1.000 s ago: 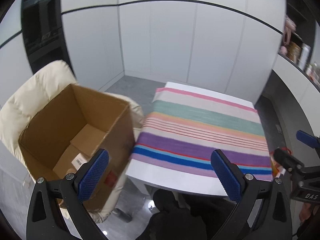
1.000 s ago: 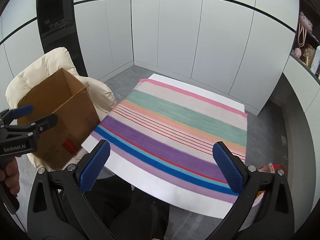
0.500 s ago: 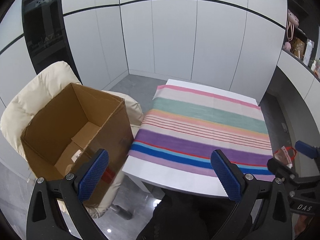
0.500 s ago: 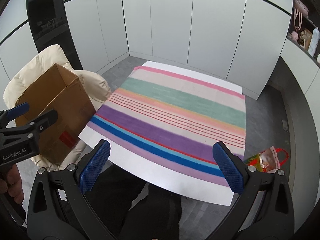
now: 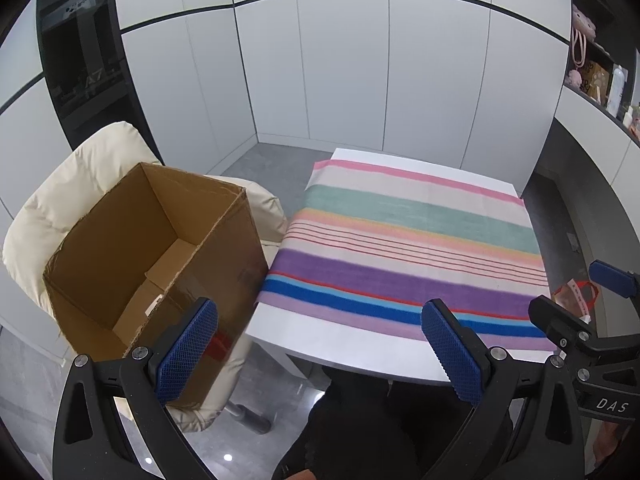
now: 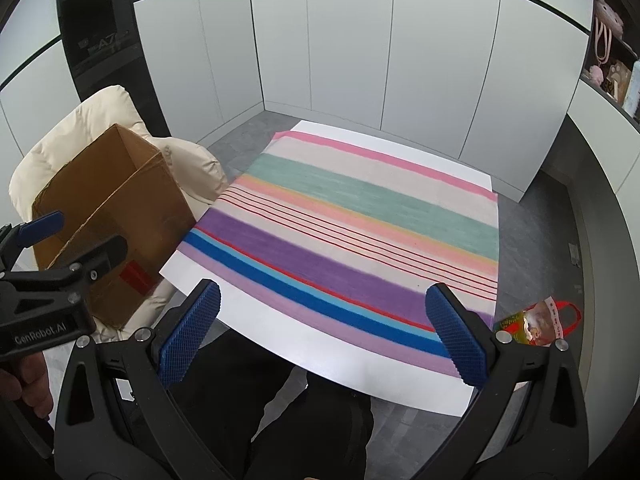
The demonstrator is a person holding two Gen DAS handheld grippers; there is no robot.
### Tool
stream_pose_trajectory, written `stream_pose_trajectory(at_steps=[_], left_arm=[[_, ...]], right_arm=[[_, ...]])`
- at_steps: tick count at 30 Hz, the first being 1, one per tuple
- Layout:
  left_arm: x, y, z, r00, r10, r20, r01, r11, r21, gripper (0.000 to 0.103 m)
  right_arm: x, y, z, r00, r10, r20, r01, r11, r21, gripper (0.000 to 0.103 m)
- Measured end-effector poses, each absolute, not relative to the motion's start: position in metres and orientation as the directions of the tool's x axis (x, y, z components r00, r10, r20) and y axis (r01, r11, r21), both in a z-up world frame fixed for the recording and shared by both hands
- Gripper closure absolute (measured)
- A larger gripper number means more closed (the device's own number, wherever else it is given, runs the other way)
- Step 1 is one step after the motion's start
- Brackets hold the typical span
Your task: Organize objects
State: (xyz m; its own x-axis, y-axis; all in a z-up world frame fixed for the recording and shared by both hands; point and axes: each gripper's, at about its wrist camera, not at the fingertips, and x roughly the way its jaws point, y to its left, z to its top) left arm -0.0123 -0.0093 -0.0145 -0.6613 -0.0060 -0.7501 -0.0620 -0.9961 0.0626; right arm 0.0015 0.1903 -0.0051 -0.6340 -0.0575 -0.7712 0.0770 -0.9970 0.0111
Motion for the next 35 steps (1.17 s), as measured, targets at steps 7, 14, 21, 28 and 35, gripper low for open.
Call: stream_pose_trajectory(at_steps=[7, 14, 21, 28, 35], left_arm=[[-0.0125, -0.0123, -0.0175, -0.649, -0.015, -0.761, -0.06, -0.996, 0.071, 0.001], [-0.01, -0.0098, -0.0187, -0.65, -0.01, -0.76, -0.075, -0.994, 0.078, 0.001], [-0.0091, -0.0096, -0.0179, -0.654, -0.005, -0.757, -0.076, -0.994, 0.073, 0.001], [-0.0094, -0.0079, -0.0188, -0.651, -0.002, -0.759, -0.083, -0.994, 0.073, 0.001], [-0.0094, -0.0083, -0.0189, -0.651, 0.003, -0.759, -0.083, -0.994, 0.067, 0.001]], right_arm=[[-0.0001, 0.1827, -0.0058, -0.633, -0.063, -0.772, 0.088, -0.996, 0.009, 0.0], [-0.0014, 0.1797, -0.0068, -0.63, -0.062, -0.775, 0.091, -0.996, 0.006, 0.0], [-0.0017, 0.1792, -0.0072, -0.629, -0.061, -0.775, 0.09, -0.996, 0.006, 0.0], [-0.0026, 0.1803, -0.0082, -0.626, -0.068, -0.777, 0.093, -0.996, 0.013, 0.0], [-0.0027, 0.1796, -0.0098, -0.625, -0.071, -0.778, 0.093, -0.996, 0.016, 0.0]])
